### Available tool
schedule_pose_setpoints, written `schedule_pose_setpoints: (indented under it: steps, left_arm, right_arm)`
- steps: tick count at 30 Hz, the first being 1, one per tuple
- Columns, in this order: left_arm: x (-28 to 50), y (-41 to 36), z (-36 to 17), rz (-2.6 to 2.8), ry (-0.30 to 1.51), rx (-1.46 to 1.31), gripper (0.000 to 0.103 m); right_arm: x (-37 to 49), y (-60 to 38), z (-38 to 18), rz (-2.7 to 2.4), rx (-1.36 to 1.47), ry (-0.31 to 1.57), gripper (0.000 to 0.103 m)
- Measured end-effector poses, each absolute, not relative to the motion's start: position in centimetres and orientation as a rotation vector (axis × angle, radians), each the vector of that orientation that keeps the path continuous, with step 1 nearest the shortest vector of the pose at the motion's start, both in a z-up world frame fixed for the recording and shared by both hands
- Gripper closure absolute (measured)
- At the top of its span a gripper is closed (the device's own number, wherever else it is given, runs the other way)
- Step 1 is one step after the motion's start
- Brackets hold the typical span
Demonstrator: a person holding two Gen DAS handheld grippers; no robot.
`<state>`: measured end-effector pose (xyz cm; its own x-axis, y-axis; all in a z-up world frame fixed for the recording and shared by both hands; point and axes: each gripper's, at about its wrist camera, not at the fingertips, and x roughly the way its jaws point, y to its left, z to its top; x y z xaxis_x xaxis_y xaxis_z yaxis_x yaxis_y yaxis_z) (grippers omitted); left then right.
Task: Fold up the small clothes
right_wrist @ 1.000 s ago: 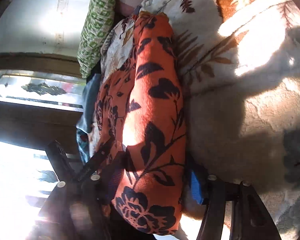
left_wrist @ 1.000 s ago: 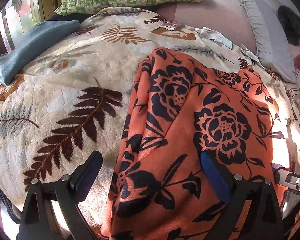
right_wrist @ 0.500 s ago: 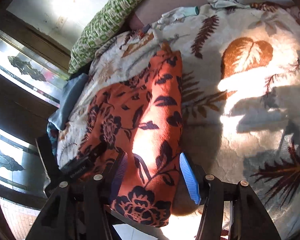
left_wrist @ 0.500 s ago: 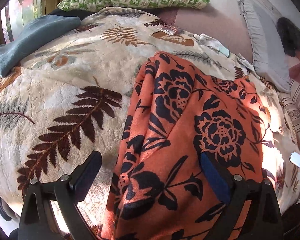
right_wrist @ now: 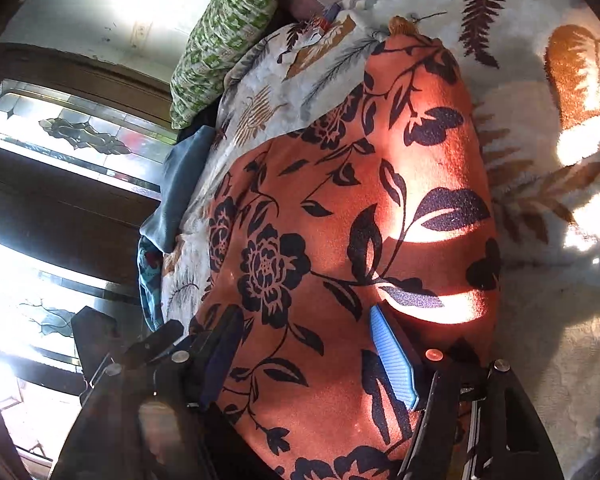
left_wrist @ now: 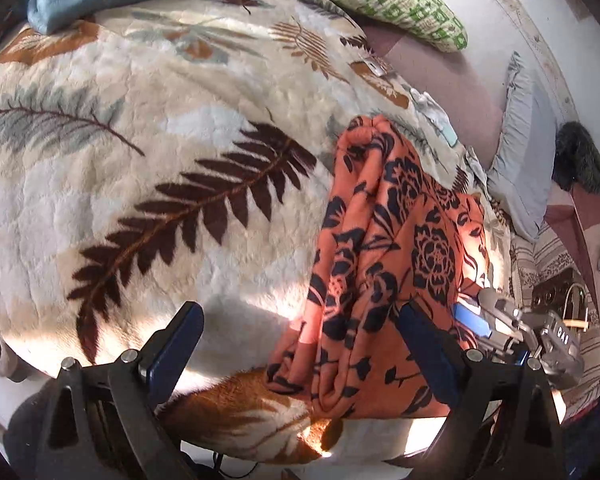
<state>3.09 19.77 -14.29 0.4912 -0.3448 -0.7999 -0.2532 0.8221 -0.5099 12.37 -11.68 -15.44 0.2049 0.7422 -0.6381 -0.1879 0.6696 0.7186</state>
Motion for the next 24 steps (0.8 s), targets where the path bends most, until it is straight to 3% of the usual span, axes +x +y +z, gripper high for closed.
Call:
schedule_pose_setpoints:
  steps: [5,6,7,10,14,15,18,20,21,22,24]
  left_arm:
    - [3.4,17.0,-15.1,-0.045,1.103,-0.495,0.006]
    - [3.3,16.7,-14.9,-0.064,1.093,-0.485,0.031]
    - [3.4,16.4,-14.8,-0.118,1.094,-0.498,0.081]
    - [2.8,15.5,-12.7,-0.093,1.030,-0.427,0.083]
    - [2.8,15.0,-14.5,-0.030,1.066,-0.374,0.081]
    - [3.0,15.6,-15.3,-0.022,1.083,-0.411,0.072]
    - [3.5,16.3,-13.7,-0.062,1.064,-0.451,0.067]
    - [3.6,17.1,-11.9,-0.097,0.999,-0.496,0.047]
    - [3.9,17.7,-11.1,-0.105,0.961,-0.527,0.025]
    - [4.2,18.3,-10.5,-0.107,0.927,-0.555,0.014]
    - [5.9,19.1,-9.8,-0.125,0.892,-0.575,0.013]
  right_arm:
    - [12.5,-11.6,-15.5,0.699,0.548,1.207,0.033]
    - [12.5,-11.5,-15.5,0.699,0.543,1.206,0.033]
    - [12.5,-11.5,-15.4,0.698,0.543,1.205,0.033]
    - [12.7,-11.6,-15.4,0.701,0.546,1.210,0.033]
    - [12.6,-11.4,-15.2,0.698,0.525,1.212,0.033]
    - [12.5,-11.3,-15.2,0.698,0.520,1.211,0.033]
    - [12.5,-11.0,-15.1,0.699,0.492,1.215,0.033]
    - [12.5,-10.8,-15.0,0.704,0.476,1.218,0.033]
    - [12.6,-10.9,-15.0,0.708,0.480,1.221,0.033]
    - [12.6,-11.0,-15.0,0.713,0.489,1.224,0.033]
    - [12.7,-11.4,-14.6,0.717,0.504,1.229,0.033]
